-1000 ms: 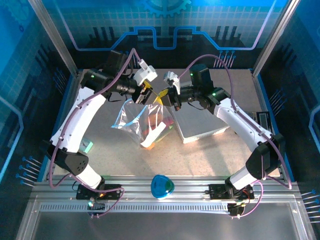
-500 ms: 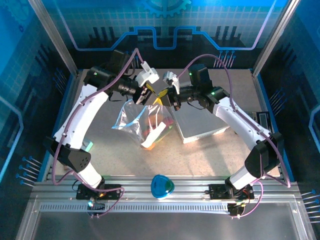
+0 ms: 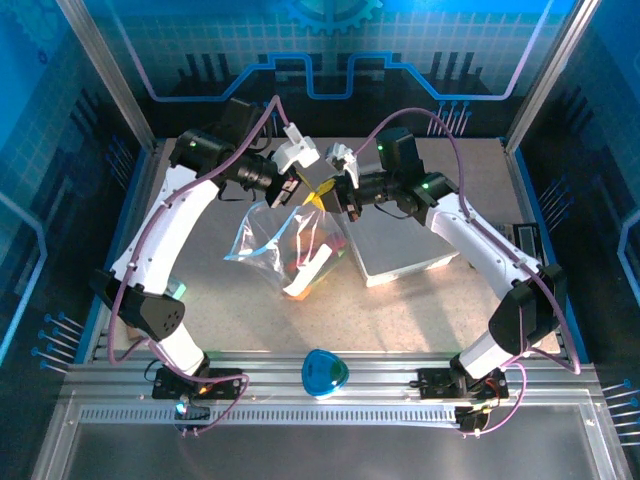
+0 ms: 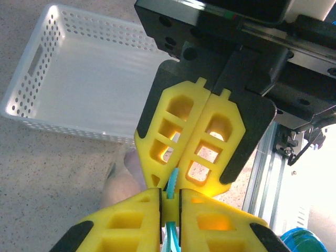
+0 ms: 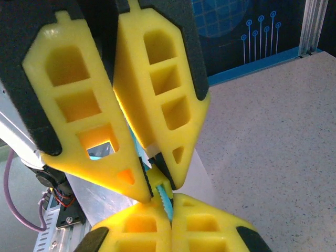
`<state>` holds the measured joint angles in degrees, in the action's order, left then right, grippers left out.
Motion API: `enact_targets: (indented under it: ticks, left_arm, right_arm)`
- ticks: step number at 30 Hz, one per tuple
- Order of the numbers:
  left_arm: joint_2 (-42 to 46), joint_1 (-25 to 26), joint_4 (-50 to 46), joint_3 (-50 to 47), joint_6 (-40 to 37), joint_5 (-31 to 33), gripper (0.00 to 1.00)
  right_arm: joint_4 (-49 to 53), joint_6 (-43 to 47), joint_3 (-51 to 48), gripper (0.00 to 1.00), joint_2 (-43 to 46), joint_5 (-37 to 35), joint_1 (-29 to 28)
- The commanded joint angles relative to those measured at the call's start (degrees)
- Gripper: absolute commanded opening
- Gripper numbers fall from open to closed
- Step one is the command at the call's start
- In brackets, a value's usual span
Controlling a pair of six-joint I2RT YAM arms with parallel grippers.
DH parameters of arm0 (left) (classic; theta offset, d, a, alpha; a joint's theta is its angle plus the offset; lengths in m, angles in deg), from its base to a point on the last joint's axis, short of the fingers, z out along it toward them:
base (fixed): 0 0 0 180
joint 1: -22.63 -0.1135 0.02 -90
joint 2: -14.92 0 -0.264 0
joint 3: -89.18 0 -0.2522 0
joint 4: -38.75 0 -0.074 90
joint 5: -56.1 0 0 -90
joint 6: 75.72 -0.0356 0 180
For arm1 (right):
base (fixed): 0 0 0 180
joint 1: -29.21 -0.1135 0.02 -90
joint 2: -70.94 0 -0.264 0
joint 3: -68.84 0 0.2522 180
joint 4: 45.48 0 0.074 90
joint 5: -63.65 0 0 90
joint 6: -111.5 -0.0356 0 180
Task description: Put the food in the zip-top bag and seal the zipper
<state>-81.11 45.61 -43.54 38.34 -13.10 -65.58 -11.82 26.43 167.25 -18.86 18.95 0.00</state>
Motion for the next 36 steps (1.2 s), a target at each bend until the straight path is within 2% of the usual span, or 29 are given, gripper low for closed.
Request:
enact_targets:
  ticks: [1,9,25,36]
  left_arm:
    - [-0.56,0.14,-2.57,1.70,-1.10,-1.15,0.13]
    - [-0.25,0.12,-2.31,1.89,-1.17,0.08,0.12]
    - [0.48,-0.49,-2.68,1.22,-1.36,0.91,0.12]
    - [3.00,-2.31,0.09,-4.40,-0.10,1.87,0.11]
  right_arm:
    - [-1.72,-0.62,2.31,0.00,-0.21,0.91,-0.11]
    - [-2.92,-1.80,1.40,0.00,0.83,1.08,0.61]
    - [-12.25,-10.21,-2.38,0.00,3.31,4.09,4.61]
    - [-13.13,-12.13,-2.82,0.00,3.67,3.47,5.83]
